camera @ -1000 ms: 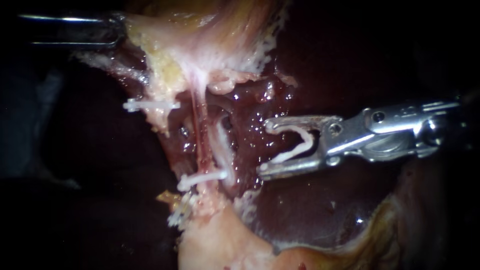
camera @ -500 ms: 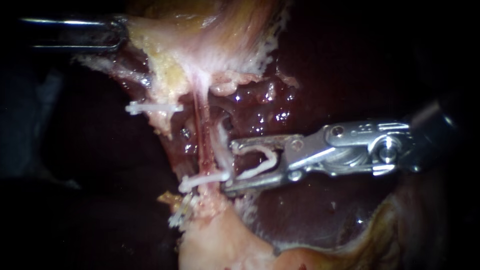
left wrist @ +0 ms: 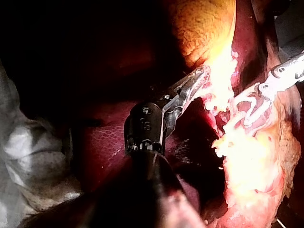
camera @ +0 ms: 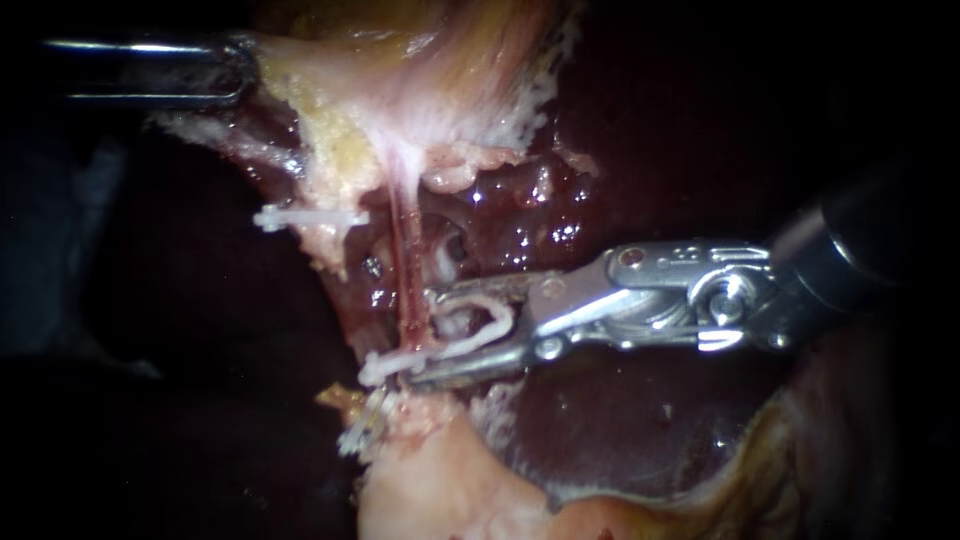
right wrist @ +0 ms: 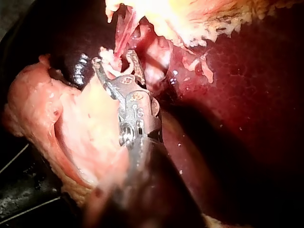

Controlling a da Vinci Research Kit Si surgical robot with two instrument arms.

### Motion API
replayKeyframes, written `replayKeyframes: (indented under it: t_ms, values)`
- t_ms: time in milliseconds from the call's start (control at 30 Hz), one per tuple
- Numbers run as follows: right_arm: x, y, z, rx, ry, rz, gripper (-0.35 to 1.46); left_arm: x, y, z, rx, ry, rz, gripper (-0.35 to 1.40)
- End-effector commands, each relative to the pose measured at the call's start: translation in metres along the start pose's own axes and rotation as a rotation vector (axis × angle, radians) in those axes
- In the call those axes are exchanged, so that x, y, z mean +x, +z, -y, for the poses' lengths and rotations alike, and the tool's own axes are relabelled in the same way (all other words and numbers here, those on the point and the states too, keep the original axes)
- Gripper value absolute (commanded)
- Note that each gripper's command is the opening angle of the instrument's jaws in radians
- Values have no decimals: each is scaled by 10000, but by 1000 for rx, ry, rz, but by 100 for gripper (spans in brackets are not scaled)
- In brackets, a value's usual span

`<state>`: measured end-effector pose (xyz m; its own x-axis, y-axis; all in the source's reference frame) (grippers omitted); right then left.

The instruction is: Clipping second clip right tube

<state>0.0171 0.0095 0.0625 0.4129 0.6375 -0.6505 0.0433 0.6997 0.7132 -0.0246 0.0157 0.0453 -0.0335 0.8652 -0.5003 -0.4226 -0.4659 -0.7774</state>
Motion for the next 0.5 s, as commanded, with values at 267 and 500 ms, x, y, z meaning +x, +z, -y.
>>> replayKeyframes:
  t_ms: [267, 500]
  values:
    - [-3, 23, -3, 21, 6, 2, 46, -1, 1, 0, -2, 1, 1, -35]
    - [-2, 34, -4, 79, 30, -39, 45, -1, 1, 0, -4, 1, -2, -35]
